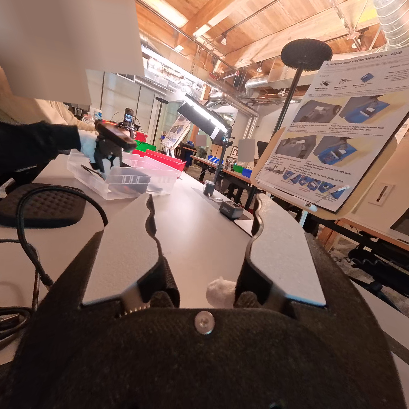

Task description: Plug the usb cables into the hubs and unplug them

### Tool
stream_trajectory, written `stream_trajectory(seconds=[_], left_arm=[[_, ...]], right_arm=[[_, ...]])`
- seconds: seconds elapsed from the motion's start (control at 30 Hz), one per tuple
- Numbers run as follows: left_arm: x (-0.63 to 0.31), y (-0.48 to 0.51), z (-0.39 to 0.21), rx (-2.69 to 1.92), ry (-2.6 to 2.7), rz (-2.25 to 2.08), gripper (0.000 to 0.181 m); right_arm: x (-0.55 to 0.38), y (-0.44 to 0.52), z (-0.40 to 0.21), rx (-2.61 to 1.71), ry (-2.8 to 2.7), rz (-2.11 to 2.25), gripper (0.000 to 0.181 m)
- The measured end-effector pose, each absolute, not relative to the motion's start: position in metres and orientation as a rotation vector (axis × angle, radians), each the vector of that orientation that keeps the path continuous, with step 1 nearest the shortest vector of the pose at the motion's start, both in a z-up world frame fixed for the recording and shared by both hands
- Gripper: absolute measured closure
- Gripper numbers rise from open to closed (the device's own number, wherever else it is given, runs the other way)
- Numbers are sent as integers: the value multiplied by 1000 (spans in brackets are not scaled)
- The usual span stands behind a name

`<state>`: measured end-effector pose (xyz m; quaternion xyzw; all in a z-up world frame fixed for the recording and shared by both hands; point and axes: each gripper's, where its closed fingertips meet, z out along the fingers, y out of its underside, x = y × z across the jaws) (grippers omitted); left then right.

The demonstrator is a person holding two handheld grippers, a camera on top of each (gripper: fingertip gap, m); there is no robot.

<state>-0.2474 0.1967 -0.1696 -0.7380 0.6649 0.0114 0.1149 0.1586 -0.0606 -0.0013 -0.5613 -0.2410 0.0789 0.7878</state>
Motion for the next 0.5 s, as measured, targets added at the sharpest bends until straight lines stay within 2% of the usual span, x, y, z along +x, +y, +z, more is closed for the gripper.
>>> stream_trajectory(seconds=[0.17,0.37,0.5], left_arm=[[-212,215,-65,-1871,1439,33,178],[-146,161,114,-992,915,-169,177],[-90,92,143,-619,915,-275,178]], right_arm=[[155,-58,-4,-1224,-534,170,98],[149,-55,-9,-1251,-566,156,99],[144,-55,-8,-1253,-574,155,101]])
